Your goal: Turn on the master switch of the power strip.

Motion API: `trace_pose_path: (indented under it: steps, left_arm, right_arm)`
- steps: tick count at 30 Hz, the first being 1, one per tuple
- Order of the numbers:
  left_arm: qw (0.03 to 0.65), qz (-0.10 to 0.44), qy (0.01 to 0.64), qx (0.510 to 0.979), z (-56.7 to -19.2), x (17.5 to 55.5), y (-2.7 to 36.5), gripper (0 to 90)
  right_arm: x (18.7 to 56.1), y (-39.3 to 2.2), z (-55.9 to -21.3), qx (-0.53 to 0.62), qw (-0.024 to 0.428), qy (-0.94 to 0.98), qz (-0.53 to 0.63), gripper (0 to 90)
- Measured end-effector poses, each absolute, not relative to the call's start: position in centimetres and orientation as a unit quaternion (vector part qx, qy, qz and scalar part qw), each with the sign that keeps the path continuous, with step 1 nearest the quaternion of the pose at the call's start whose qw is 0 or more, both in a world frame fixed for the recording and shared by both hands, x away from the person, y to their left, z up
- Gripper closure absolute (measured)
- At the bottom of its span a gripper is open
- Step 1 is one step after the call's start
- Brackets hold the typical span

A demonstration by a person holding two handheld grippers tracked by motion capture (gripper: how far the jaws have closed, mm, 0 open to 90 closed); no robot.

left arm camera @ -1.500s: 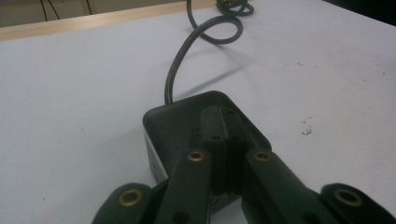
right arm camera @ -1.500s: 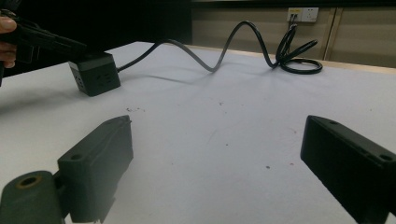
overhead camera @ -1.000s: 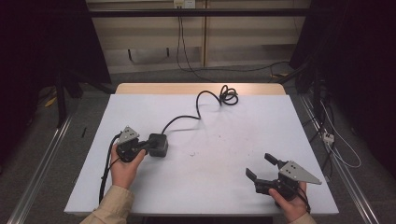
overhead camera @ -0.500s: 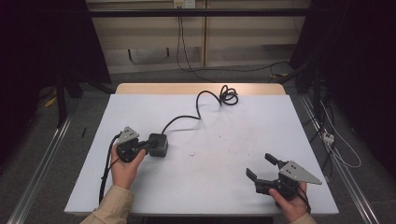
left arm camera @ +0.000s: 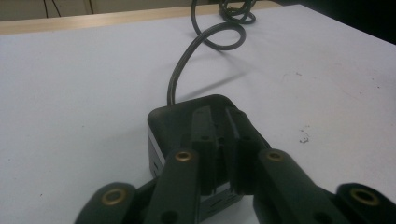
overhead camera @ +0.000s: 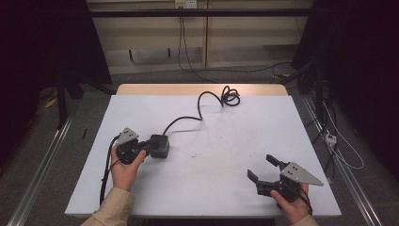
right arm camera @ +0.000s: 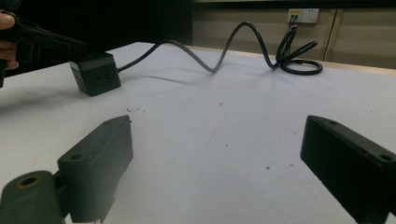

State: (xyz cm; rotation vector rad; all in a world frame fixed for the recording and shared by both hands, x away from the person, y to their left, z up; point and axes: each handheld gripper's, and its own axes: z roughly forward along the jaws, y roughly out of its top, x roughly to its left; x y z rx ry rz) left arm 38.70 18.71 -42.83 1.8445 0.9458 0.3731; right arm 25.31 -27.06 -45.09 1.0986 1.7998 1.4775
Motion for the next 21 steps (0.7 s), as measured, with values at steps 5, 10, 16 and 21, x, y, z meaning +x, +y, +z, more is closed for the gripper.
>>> trace_pose_path:
  steps: [5,10,16,21]
  left_arm:
    - [0.505,0.145,0.397,0.753,-42.70,38.61,18.71,60.2]
    - [0.514,0.137,0.395,0.749,-42.41,38.49,18.96,48.3]
    - [0.528,0.124,0.388,0.745,-42.07,38.26,19.34,36.0]
    - [0.525,0.119,0.390,0.747,-41.96,37.96,19.50,23.6]
  right_arm:
    - [25.32,-27.04,-45.09,0.409,0.279,0.672,0.551,8.9]
    - [25.32,-27.03,-45.05,0.410,0.279,0.670,0.553,8.9]
    - [25.34,-27.06,-45.03,0.410,0.279,0.670,0.552,8.9]
    - [25.30,-27.12,-45.02,0.411,0.279,0.669,0.553,8.9]
